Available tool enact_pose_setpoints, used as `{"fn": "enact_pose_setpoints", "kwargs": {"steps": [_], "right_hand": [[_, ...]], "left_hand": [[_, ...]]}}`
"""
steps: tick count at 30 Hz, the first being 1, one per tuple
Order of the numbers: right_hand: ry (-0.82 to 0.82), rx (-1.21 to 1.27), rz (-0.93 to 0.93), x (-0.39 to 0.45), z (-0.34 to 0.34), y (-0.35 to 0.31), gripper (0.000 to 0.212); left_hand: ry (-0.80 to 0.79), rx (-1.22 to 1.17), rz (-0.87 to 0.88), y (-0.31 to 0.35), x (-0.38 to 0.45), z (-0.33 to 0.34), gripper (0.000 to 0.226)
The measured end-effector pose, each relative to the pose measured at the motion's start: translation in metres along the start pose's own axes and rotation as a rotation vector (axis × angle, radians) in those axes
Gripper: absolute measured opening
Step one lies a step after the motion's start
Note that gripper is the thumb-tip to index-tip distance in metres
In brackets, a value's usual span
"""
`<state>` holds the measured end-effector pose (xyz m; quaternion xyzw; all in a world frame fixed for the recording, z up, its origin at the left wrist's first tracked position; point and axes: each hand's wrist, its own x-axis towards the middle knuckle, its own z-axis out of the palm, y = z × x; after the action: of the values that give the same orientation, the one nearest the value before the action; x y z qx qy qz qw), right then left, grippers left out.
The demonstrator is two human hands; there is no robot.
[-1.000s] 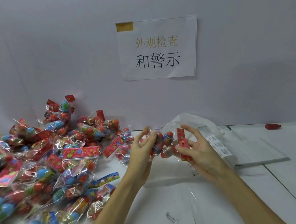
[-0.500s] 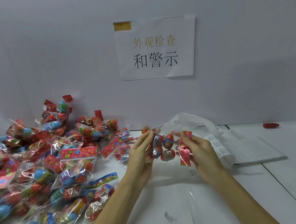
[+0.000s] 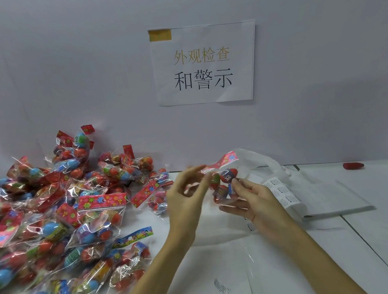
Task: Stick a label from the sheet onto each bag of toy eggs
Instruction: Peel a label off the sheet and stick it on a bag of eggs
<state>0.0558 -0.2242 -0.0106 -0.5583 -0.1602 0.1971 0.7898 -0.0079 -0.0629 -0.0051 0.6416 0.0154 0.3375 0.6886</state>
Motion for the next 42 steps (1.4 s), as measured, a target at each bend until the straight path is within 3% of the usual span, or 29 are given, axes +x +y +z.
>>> {"fn": "enact_pose_setpoints", "kwargs": {"steps": [2, 5, 7, 10, 13, 15, 19, 22, 31, 36, 39, 42], "right_hand": [[-0.058, 0.034, 0.044, 0.001, 0.0, -0.002, 0.038], [-0.165, 0.064, 0.094, 0.0, 0.004, -0.003, 0.038], [-0.189, 0.047, 0.107, -0.002, 0.007, -0.004, 0.041], [-0.257, -0.044, 0.134, -0.006, 0.008, -0.005, 0.041], [-0.361, -0.125, 0.17, -0.009, 0.008, -0.005, 0.038], [-0.324, -0.145, 0.142, -0.01, 0.011, -0.006, 0.04], [-0.146, -0.118, 0.067, -0.006, 0.01, -0.004, 0.034], [-0.163, -0.109, 0.092, -0.005, 0.007, -0.005, 0.029], [-0.012, -0.005, 0.132, 0.0, 0.011, -0.002, 0.03], [-0.001, 0.031, 0.135, -0.001, 0.01, -0.001, 0.031], [0.011, -0.036, 0.044, 0.0, 0.005, 0.003, 0.033], [-0.034, -0.211, -0.067, -0.001, 0.007, 0.006, 0.031]], "left_hand": [[0.111, 0.101, -0.105, -0.001, 0.006, -0.008, 0.039], [-0.068, -0.026, -0.412, -0.002, 0.015, -0.016, 0.055], [-0.102, -0.129, -0.484, -0.002, 0.017, -0.018, 0.046], [-0.025, -0.194, -0.446, -0.005, 0.017, -0.018, 0.03], [0.024, -0.237, -0.41, -0.006, 0.015, -0.018, 0.027], [0.049, -0.202, -0.394, -0.004, 0.014, -0.017, 0.032], [-0.121, -0.005, -0.393, -0.004, 0.011, -0.008, 0.046], [-0.202, 0.134, -0.341, -0.007, 0.008, -0.005, 0.039], [-0.368, 0.211, -0.314, -0.015, 0.004, -0.006, 0.028], [-0.334, 0.196, -0.316, -0.015, 0.004, -0.004, 0.049], [-0.139, 0.345, -0.096, -0.016, 0.0, -0.001, 0.073], [-0.151, 0.368, -0.005, -0.017, 0.001, -0.003, 0.042]]}}
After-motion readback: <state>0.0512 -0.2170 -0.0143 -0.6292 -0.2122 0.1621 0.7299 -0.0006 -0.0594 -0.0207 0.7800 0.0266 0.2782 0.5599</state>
